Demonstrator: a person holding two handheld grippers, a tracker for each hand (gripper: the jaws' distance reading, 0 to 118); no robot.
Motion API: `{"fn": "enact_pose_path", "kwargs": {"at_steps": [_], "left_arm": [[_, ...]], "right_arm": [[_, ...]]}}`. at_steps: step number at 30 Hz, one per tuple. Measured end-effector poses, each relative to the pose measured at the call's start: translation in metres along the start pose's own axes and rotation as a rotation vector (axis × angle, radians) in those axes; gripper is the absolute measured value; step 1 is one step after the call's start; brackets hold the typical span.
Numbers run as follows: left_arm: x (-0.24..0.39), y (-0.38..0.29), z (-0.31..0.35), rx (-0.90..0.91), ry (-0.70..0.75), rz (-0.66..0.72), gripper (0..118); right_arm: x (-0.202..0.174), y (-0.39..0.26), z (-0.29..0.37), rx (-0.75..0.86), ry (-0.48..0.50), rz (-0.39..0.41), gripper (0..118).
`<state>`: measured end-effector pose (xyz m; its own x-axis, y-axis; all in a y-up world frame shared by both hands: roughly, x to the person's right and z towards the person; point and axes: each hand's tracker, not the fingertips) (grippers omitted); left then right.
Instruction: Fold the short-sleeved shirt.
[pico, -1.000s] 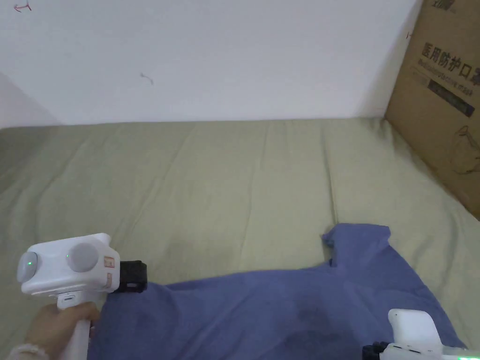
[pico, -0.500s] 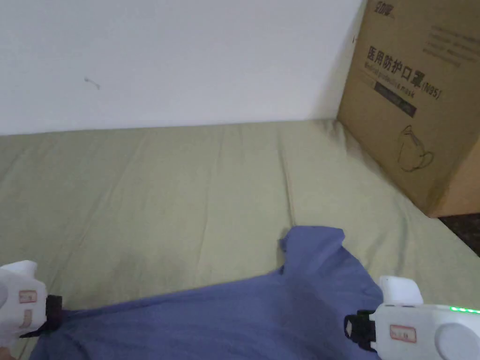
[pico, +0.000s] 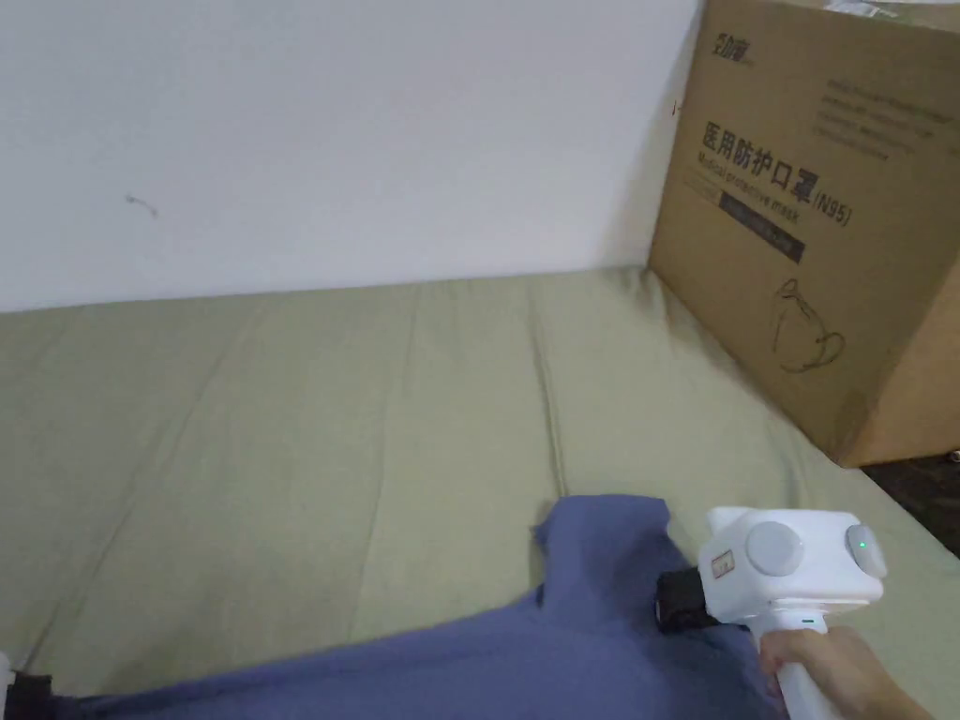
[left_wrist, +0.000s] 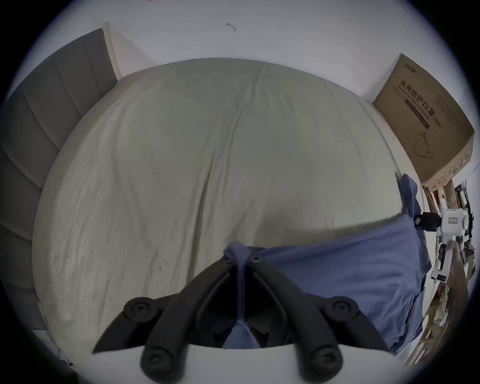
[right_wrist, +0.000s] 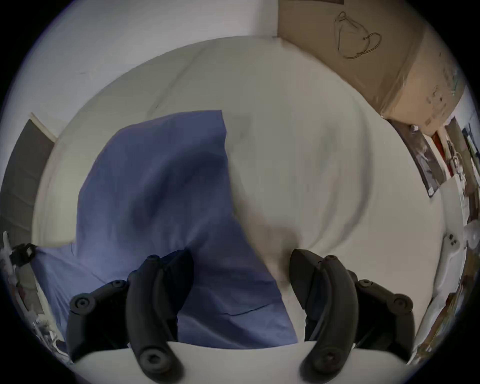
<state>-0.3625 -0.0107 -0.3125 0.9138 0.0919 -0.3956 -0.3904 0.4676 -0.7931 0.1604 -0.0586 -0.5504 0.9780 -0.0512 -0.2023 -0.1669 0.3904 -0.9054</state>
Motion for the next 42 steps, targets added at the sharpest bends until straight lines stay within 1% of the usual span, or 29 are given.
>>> {"fn": "enact_pose_path", "kwargs": {"at_steps": [1,2,3,4,5,6,8,10,11,12,13,14,15,17,18,22,26,29,33,36,37,39,41,42], "left_arm": [[0.001,-0.001,0.001,-0.001,0.002,-0.002,2],[0.001,-0.001,0.001,0.002,0.002,-0.004,2],[0.000,0.000,0.001,0.003,0.003,-0.004,2],[0.001,0.000,0.003,0.002,0.003,-0.003,2],[0.001,-0.001,0.005,0.005,0.001,-0.004,2],[0.002,-0.002,0.009,0.008,-0.002,-0.005,2],[0.002,-0.003,0.019,0.016,-0.006,-0.003,2],[0.003,-0.004,0.034,0.028,-0.005,-0.014,2],[0.002,-0.004,0.044,0.040,-0.006,-0.016,2],[0.002,-0.003,0.054,0.062,-0.010,-0.016,2],[0.002,-0.001,0.066,0.085,-0.012,-0.008,2],[0.003,0.001,0.077,0.093,-0.020,-0.009,2],[0.004,0.002,0.092,0.120,-0.035,-0.002,2],[0.006,0.003,0.119,0.158,-0.045,-0.004,2],[0.007,0.003,0.134,0.185,-0.046,-0.007,2],[0.010,0.000,0.200,0.285,-0.042,-0.031,2],[0.011,-0.002,0.260,0.380,-0.043,-0.043,2],[0.014,0.003,0.301,0.453,-0.009,-0.069,2],[0.018,0.031,0.345,0.499,0.015,-0.072,2],[0.027,0.063,0.376,0.564,0.093,-0.110,2],[0.030,0.077,0.387,0.601,0.108,-0.096,2],[0.040,0.105,0.404,0.617,0.206,-0.108,2],[0.047,0.131,0.425,0.666,0.208,-0.109,2],[0.048,0.144,0.436,0.691,0.199,-0.101,2]], "right_arm": [[0.003,0.006,-0.005,-0.008,-0.027,-0.003,74],[-0.002,0.004,0.000,0.001,-0.051,0.053,64],[-0.005,0.002,0.005,0.012,-0.042,0.119,46],[-0.007,0.001,0.008,0.004,-0.033,0.113,16],[-0.008,0.003,0.010,0.007,-0.039,0.119,1],[-0.009,0.003,0.013,0.009,-0.037,0.129,1],[-0.011,0.002,0.019,0.015,-0.045,0.120,0],[-0.012,0.002,0.034,0.038,-0.032,0.110,0],[-0.010,0.003,0.046,0.071,-0.006,0.076,0],[-0.008,0.003,0.059,0.090,0.037,0.058,0],[-0.006,0.003,0.075,0.108,0.057,0.040,0],[-0.004,0.003,0.092,0.159,0.045,0.025,0],[-0.002,0.003,0.110,0.175,0.048,0.039,0],[0.001,0.002,0.143,0.237,0.050,0.025,0],[0.004,0.001,0.160,0.238,0.064,0.027,0],[0.012,-0.011,0.233,0.353,0.096,-0.016,0],[0.013,-0.016,0.299,0.415,0.099,-0.015,0],[0.006,-0.013,0.352,0.504,0.105,-0.019,0],[-0.006,0.009,0.409,0.580,0.097,-0.025,0],[-0.017,0.039,0.449,0.646,0.102,-0.042,0],[-0.022,0.054,0.463,0.659,0.104,-0.035,0],[-0.033,0.083,0.493,0.701,0.069,-0.035,0],[-0.044,0.109,0.523,0.758,0.086,-0.053,0],[-0.051,0.119,0.537,0.783,0.062,-0.039,0]]}}
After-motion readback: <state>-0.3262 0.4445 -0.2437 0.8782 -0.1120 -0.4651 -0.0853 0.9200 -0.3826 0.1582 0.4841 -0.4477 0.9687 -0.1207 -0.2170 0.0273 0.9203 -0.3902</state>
